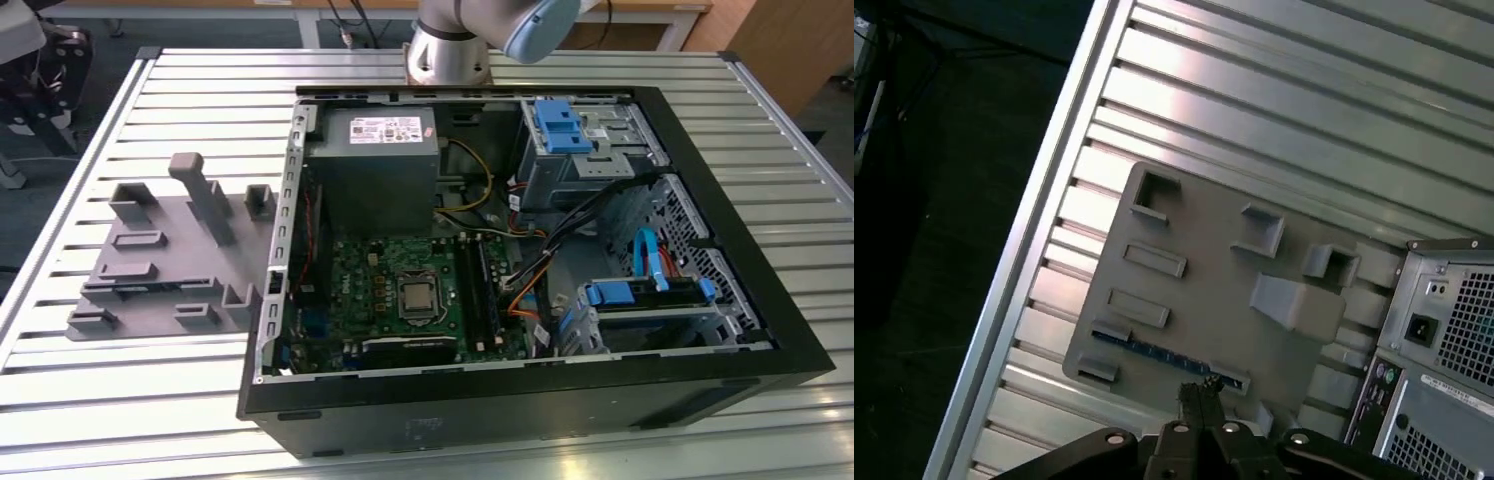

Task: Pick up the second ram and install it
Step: 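Pick up the second ram and move it above second insertion slot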

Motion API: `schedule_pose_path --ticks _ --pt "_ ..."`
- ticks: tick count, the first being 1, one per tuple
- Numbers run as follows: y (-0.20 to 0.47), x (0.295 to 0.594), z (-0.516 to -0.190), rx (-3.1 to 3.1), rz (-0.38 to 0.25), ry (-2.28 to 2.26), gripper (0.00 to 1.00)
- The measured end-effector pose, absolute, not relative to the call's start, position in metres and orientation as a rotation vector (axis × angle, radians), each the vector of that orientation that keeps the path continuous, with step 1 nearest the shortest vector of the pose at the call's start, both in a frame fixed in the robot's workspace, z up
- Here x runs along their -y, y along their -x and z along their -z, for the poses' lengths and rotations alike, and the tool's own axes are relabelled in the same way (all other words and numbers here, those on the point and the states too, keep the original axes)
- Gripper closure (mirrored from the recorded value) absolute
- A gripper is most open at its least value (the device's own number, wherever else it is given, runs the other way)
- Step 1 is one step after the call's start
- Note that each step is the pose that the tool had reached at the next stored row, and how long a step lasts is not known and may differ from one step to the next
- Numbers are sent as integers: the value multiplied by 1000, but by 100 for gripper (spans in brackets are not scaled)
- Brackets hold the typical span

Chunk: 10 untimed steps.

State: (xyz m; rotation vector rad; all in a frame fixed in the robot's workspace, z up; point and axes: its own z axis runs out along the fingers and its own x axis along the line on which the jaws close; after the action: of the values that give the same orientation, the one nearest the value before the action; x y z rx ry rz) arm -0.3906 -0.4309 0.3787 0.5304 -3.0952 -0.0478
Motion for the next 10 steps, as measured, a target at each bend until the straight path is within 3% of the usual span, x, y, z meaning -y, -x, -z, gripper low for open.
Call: schedule_pose_path --ticks 10 --pt "391 431 -378 3073 48 -642 89"
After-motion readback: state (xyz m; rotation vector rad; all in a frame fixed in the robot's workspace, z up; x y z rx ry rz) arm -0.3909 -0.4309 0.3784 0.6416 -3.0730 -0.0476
